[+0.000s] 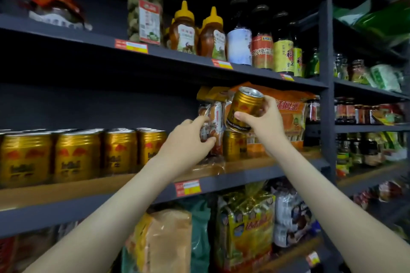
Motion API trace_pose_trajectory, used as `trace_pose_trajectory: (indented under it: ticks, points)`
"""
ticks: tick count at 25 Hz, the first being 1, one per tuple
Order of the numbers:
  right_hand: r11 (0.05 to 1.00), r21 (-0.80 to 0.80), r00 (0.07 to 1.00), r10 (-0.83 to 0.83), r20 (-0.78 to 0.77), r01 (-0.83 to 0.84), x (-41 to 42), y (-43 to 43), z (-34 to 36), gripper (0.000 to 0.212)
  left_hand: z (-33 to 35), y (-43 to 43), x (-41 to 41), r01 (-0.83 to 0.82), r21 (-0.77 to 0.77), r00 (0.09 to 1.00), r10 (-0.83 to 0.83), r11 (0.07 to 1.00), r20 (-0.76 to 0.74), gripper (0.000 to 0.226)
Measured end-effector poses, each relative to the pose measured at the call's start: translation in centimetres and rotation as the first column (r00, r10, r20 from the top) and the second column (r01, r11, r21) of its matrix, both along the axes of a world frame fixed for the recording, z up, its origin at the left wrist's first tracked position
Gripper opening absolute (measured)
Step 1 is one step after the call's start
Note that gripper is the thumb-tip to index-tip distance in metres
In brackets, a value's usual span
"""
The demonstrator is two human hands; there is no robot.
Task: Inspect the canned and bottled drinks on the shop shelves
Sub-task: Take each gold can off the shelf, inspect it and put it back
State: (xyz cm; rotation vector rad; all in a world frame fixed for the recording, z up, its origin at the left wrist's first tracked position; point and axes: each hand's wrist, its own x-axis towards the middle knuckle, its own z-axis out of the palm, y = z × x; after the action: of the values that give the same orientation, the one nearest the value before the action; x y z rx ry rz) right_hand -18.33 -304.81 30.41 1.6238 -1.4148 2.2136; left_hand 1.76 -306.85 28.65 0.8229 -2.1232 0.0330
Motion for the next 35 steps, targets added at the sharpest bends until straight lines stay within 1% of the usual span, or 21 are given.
trace_pose_trajectory:
  ticks: [3,6,8,11,15,17,20,23,25,27,29,32,35]
  points:
    - [1.000,0.010,0.999,-0.002,-0.039,0.002,-0.5,-1.9,0.1,0.069,0.7,-1.7,-3.1,0.083,0.069,0.996,-0.085,0.994,0.020,0.069]
    - [0.994,0.103,0.997,-0.015,-0.076,0.022,-1.0,-3.6,0.9,0.073,1.0,-2.9,-5.6,0.138,0.138,0.986,-0.150,0.981,0.077,0.085]
    - [0.985,0.169,0.991,-0.001,-0.132,0.024,-1.4,-4.3,1.2,0.068,1.0,-3.5,-6.4,0.162,0.166,0.979,-0.179,0.973,0.096,0.090]
    - [0.978,0.208,0.979,0.052,-0.195,-0.010,-1.5,-3.9,1.0,0.064,0.8,-3.9,-6.5,0.181,0.157,0.976,-0.197,0.971,0.093,0.091]
    - [0.980,0.182,0.984,0.109,-0.139,-0.083,-1.5,-3.5,-0.2,0.066,0.6,-4.0,-6.3,0.210,0.138,0.973,-0.221,0.968,0.069,0.089]
    - [0.983,0.172,0.985,0.097,-0.144,-0.072,-1.3,-3.5,-0.8,0.066,0.5,-4.0,-6.3,0.217,0.129,0.972,-0.227,0.968,0.069,0.089]
    - [0.982,0.185,0.979,0.068,-0.192,-0.032,-1.2,-3.5,-1.6,0.069,0.5,-4.2,-6.5,0.212,0.117,0.973,-0.221,0.970,0.066,0.088]
    - [0.990,0.139,0.966,0.031,-0.256,0.005,-1.4,-3.4,-2.5,0.078,0.4,-4.0,-6.6,0.178,0.041,0.981,-0.181,0.983,0.070,0.085]
    - [0.987,0.115,0.943,-0.073,-0.323,0.116,-1.1,-2.8,-3.1,0.083,0.2,-3.6,-6.1,0.141,-0.014,0.988,-0.140,0.990,0.061,0.080]
    - [0.973,0.036,0.901,-0.196,-0.387,0.227,-0.3,-2.0,-3.7,0.078,-0.2,-2.9,-4.9,0.075,-0.078,0.996,-0.072,0.994,0.043,0.075]
    - [0.956,-0.073,0.861,-0.288,-0.419,0.284,1.2,-1.0,-4.3,0.069,-0.8,-1.8,-3.1,0.002,-0.162,1.000,0.000,0.987,0.012,0.071]
    - [0.950,-0.172,0.839,-0.312,-0.445,0.262,5.1,0.4,-5.3,0.063,-2.2,0.5,1.5,-0.088,-0.285,0.995,0.072,0.954,-0.065,0.067]
    - [0.946,-0.274,0.827,-0.290,-0.482,0.172,11.1,1.8,-5.9,0.060,-4.0,3.4,8.4,-0.191,-0.416,0.979,0.142,0.889,-0.147,0.059]
